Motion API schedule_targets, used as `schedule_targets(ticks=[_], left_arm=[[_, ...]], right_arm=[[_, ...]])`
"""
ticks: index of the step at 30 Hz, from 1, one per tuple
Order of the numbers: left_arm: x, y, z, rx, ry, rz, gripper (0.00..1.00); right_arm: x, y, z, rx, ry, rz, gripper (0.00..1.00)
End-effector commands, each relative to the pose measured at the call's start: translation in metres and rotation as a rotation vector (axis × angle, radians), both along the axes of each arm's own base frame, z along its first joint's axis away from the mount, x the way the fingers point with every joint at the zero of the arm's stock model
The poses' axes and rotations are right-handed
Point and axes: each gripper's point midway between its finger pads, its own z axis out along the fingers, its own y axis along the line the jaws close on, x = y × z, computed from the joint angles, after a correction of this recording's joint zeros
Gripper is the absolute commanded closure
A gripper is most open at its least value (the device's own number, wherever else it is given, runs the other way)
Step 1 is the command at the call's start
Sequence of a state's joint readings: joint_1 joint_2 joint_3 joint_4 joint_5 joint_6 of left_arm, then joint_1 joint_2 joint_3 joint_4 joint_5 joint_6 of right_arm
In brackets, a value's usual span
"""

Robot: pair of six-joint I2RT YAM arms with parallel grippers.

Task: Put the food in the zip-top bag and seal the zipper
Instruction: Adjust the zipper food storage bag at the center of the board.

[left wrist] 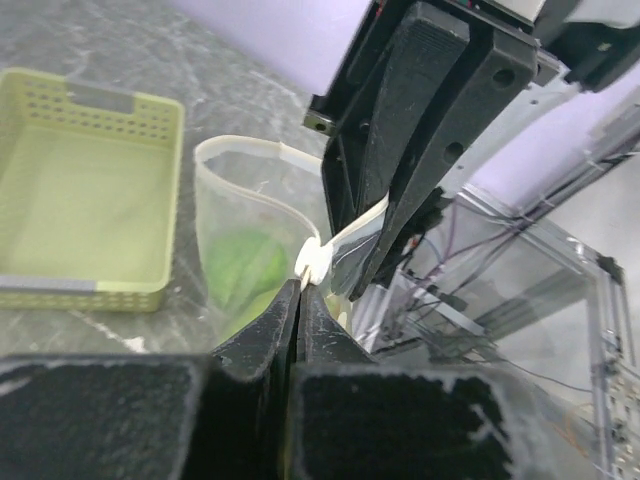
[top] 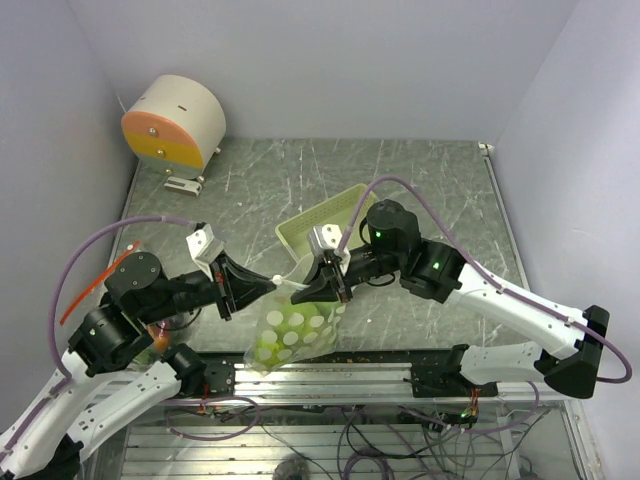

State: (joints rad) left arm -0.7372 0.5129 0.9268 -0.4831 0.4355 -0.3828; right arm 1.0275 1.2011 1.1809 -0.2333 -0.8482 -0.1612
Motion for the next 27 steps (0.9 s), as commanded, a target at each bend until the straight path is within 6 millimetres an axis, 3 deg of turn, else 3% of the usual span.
schedule_targets(ticks=[1, 2, 4, 7, 12, 15, 18, 22, 27], left_arm=[[0.024, 0.023, -0.017, 0.104, -0.018, 0.18, 0.93], [0.026, 0.022, -0.023, 0.109, -0.011, 0.182, 0.93], [0.028, 0.019, -0.034, 0.119, 0.001, 0.177, 0.93], [0.032, 0.014, -0.049, 0.12, 0.016, 0.175, 0.93], [0.036, 0.009, -0.068, 0.141, 0.047, 0.173, 0.93], [0.036, 0.007, -0.07, 0.15, 0.056, 0.163, 0.93], [0.034, 0.009, -0.061, 0.142, 0.046, 0.162, 0.93], [0.031, 0.016, -0.046, 0.12, 0.012, 0.18, 0.93], [0.025, 0.022, -0.033, 0.092, -0.024, 0.182, 0.93]], right_arm=[[0.016, -0.003, -0.017, -0.056, 0.006, -0.117, 1.0], [0.02, -0.002, -0.023, -0.074, 0.016, -0.141, 0.99], [0.031, 0.001, -0.035, -0.113, 0.028, -0.196, 0.84], [0.047, 0.004, -0.05, -0.169, 0.036, -0.282, 0.73], [0.06, 0.005, -0.058, -0.2, 0.024, -0.348, 0.51], [0.061, 0.001, -0.044, -0.146, -0.014, -0.357, 0.48], [0.059, -0.005, -0.017, -0.044, -0.057, -0.367, 0.4], [0.065, -0.002, 0.013, 0.054, -0.076, -0.393, 0.38], [0.061, 0.014, 0.014, 0.058, -0.065, -0.28, 0.39]])
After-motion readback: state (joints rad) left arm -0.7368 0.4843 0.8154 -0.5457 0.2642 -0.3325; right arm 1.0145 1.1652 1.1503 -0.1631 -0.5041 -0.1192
